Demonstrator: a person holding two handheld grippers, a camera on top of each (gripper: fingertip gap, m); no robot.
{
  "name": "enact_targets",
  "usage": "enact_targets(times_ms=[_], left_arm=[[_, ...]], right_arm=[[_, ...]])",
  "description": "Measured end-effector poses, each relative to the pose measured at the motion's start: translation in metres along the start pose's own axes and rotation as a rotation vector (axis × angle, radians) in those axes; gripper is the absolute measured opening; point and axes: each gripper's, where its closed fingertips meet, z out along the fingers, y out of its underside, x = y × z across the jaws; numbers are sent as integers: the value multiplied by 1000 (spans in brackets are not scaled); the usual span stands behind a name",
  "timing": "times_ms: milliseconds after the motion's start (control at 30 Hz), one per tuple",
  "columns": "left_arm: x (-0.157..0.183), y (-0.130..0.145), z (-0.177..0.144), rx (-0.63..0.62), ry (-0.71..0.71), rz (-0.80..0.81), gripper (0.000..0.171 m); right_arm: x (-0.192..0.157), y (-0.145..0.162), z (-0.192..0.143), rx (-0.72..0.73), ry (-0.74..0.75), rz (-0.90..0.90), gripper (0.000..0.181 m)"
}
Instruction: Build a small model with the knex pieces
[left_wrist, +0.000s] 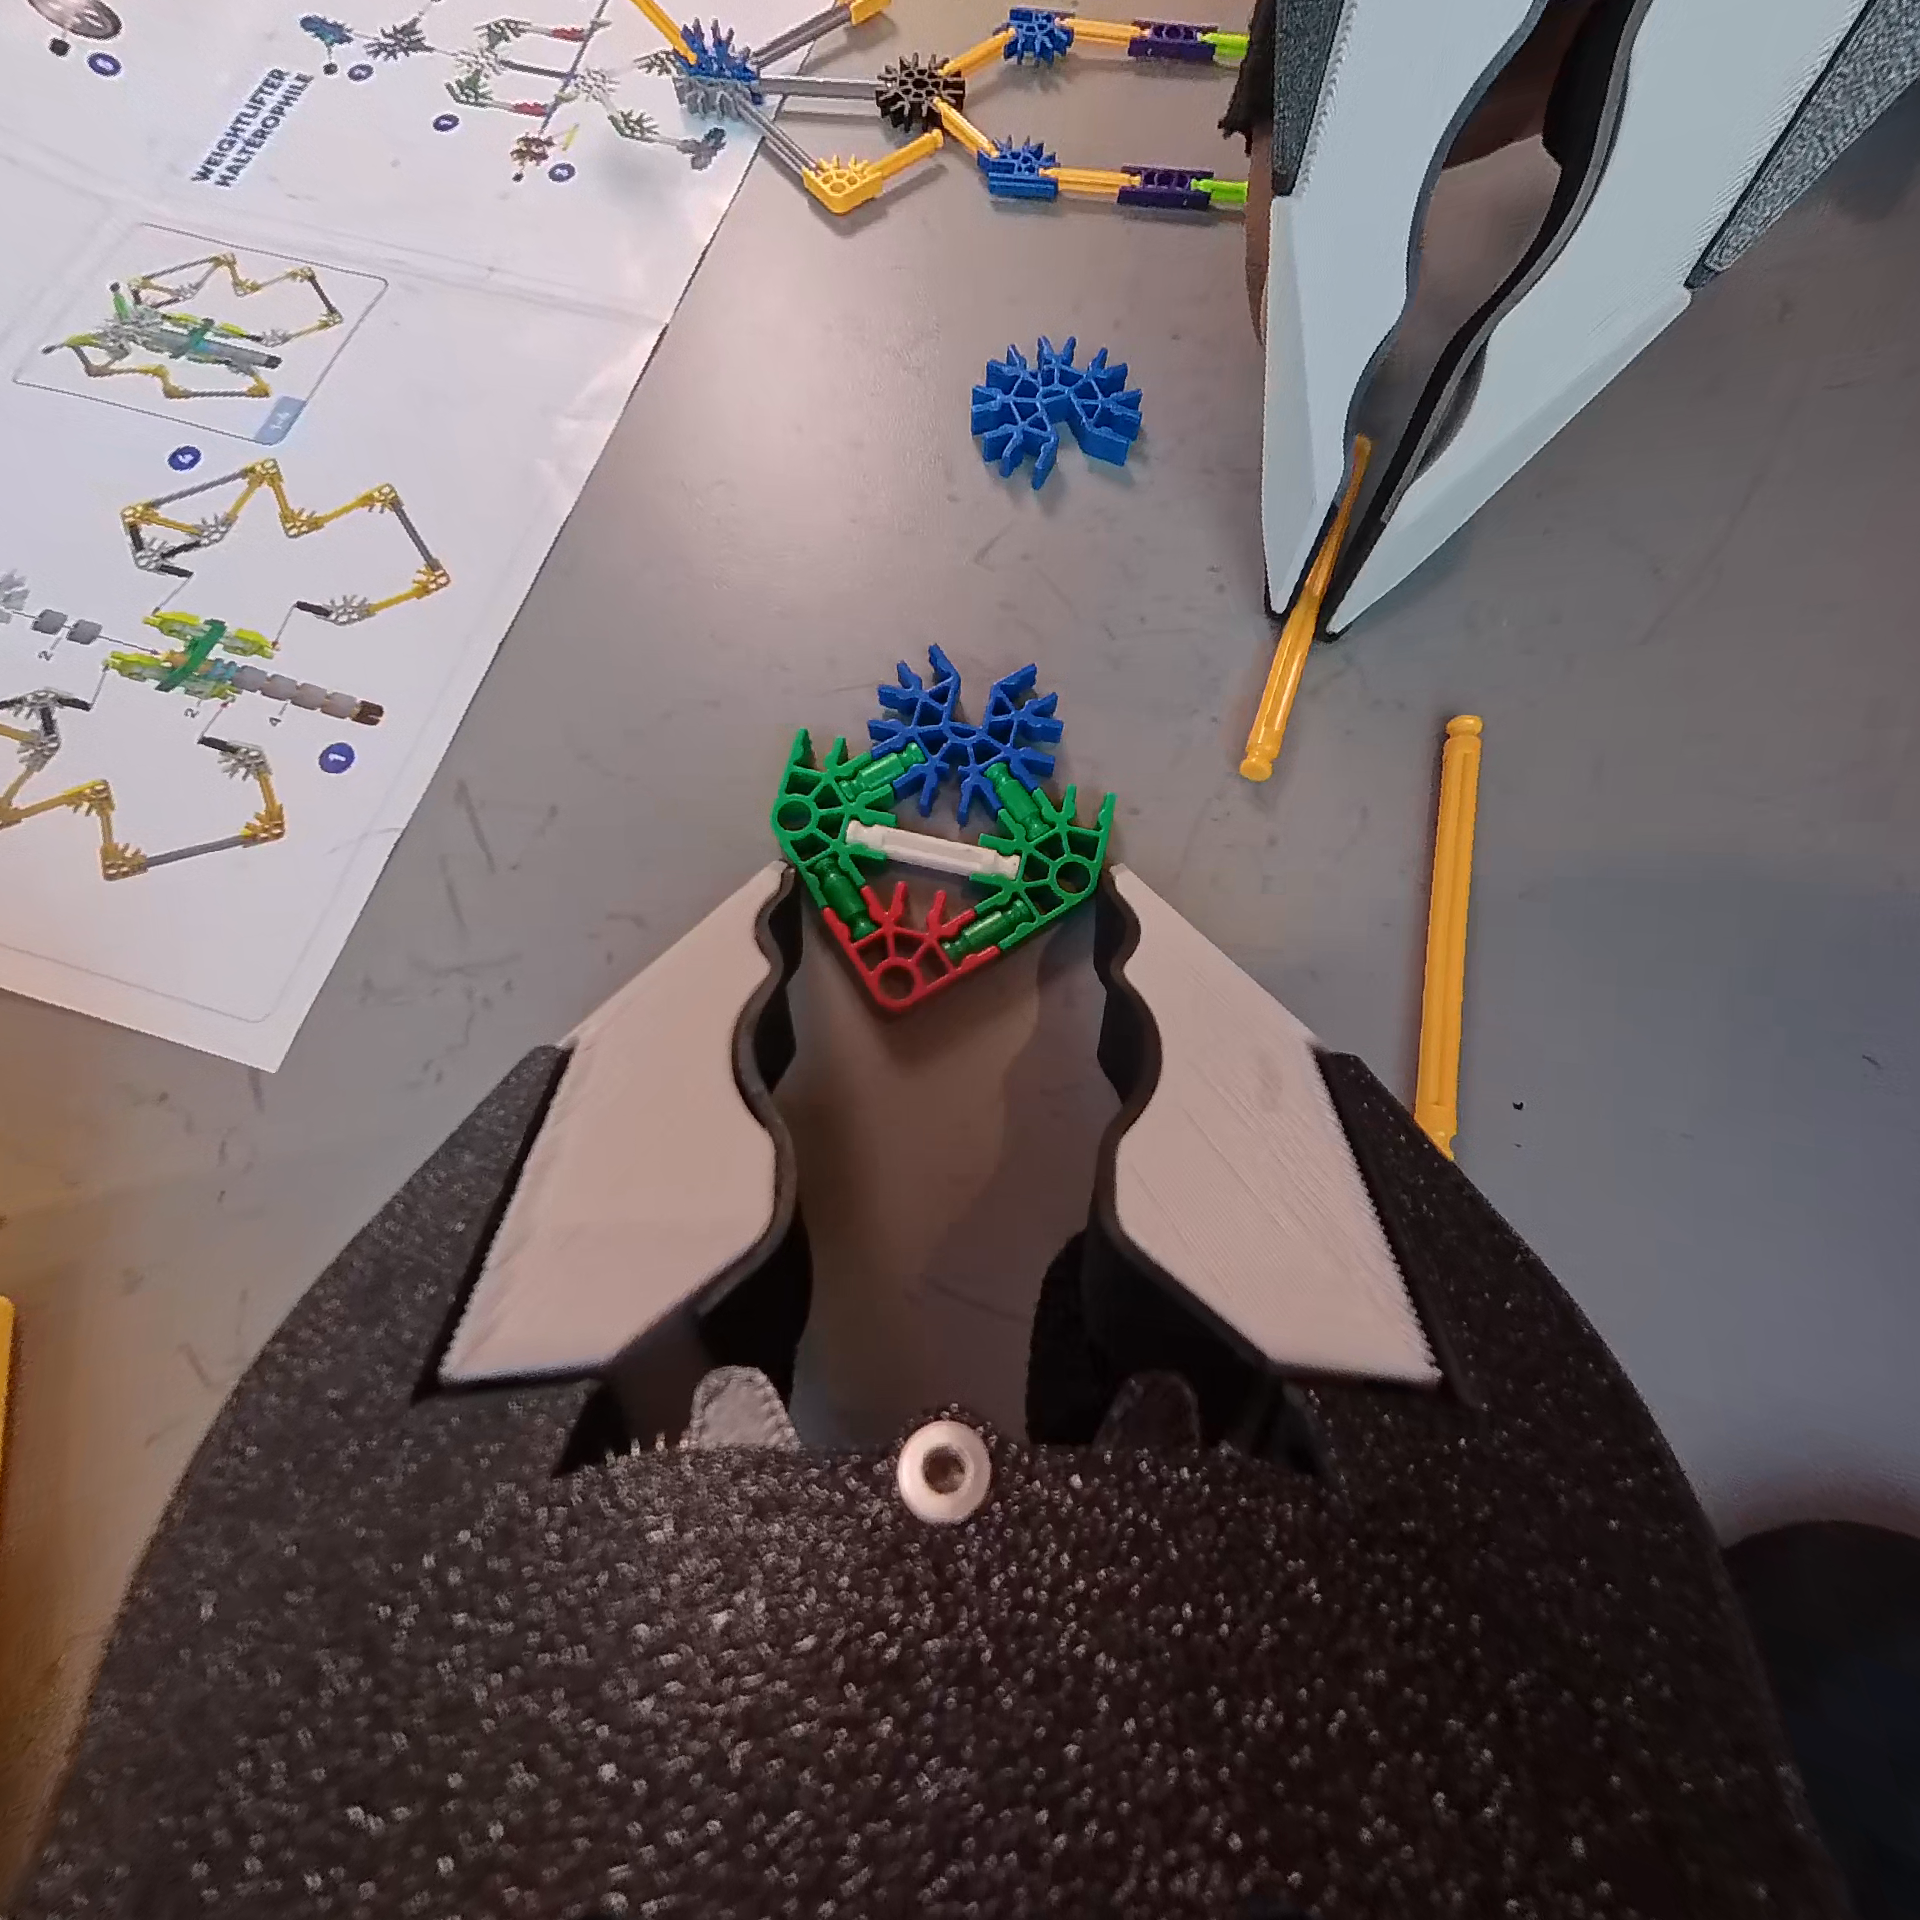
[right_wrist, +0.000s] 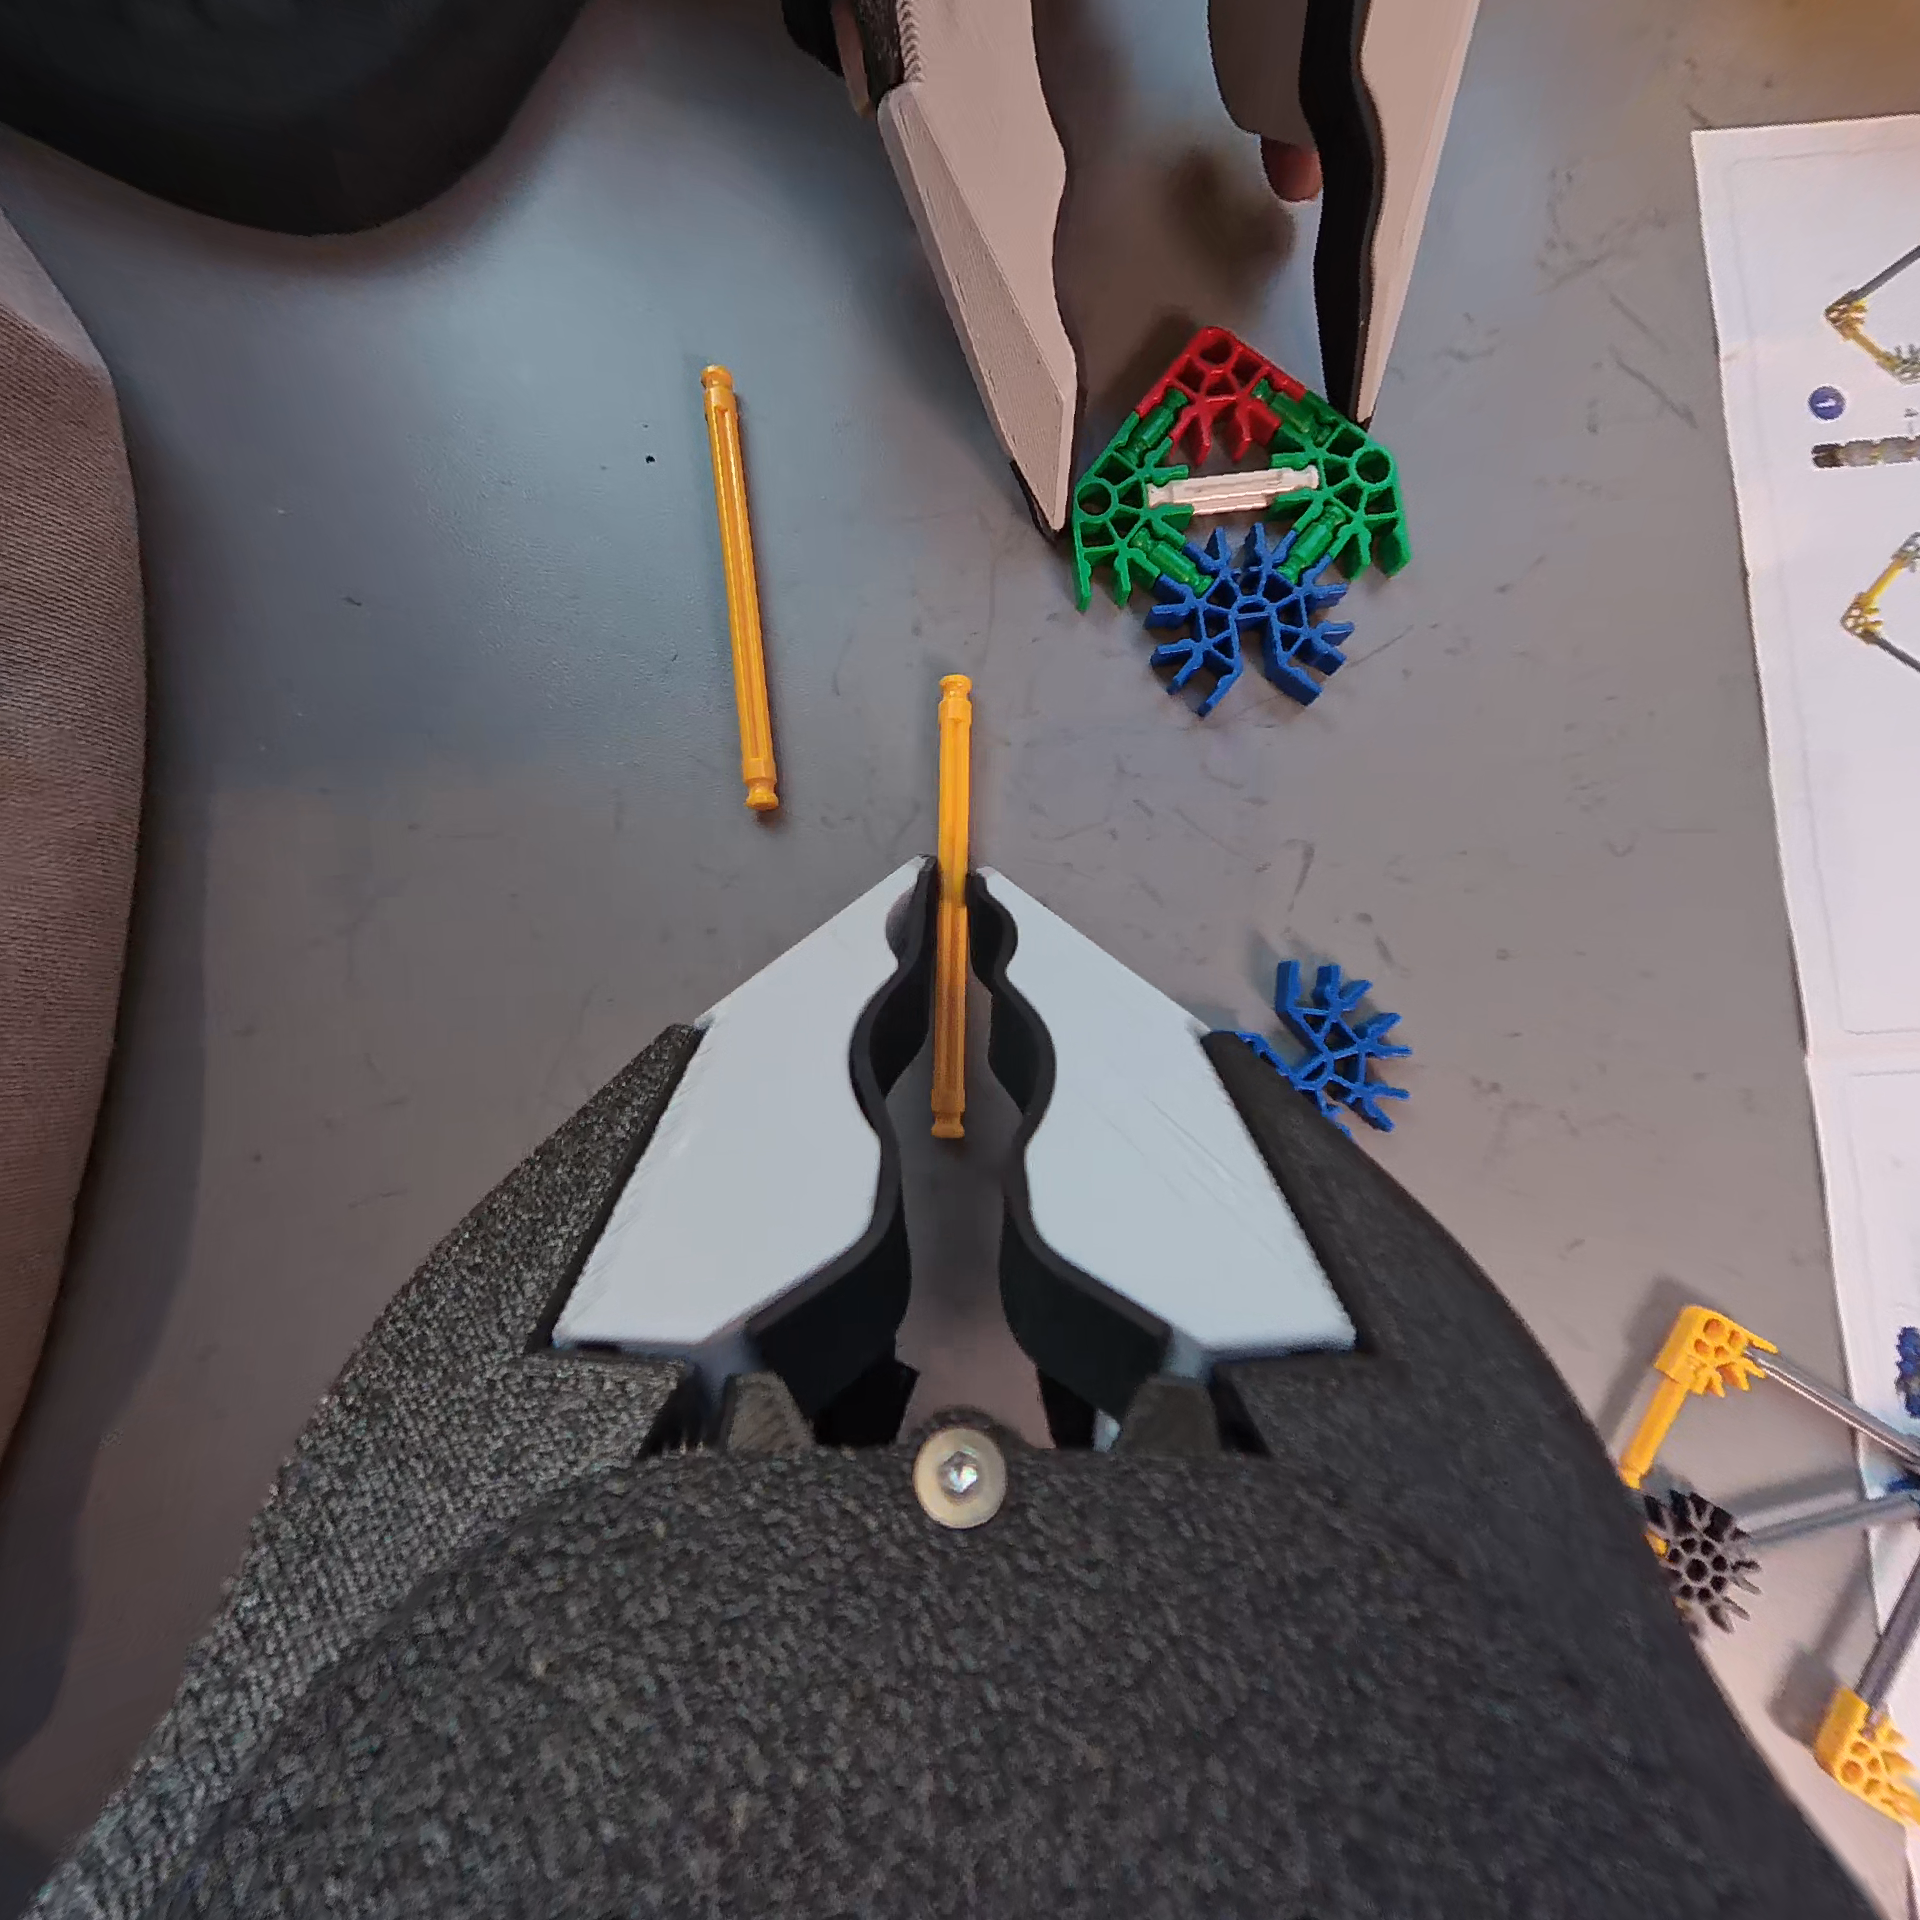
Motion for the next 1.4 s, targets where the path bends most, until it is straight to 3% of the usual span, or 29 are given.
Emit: enact_targets(times_ms=[233,700,800,967,1233,1400], left_arm=[[14,0,0,-4,69,31,56],[18,2,-1,-4,71,33,56],[18,2,-1,-4,70,33,56],[18,2,-1,-4,70,32,56],[18,2,-2,-5,64,31,57],[18,2,-2,-5,63,32,56]], right_arm=[[8,-26,-7,86,25,-6,3],[11,-18,12,-52,17,-59,4],[14,-28,10,-12,39,-62,14],[12,-53,11,75,36,-39,0],[10,-49,27,-5,16,-48,0],[9,-49,29,-134,-32,-65,0]])
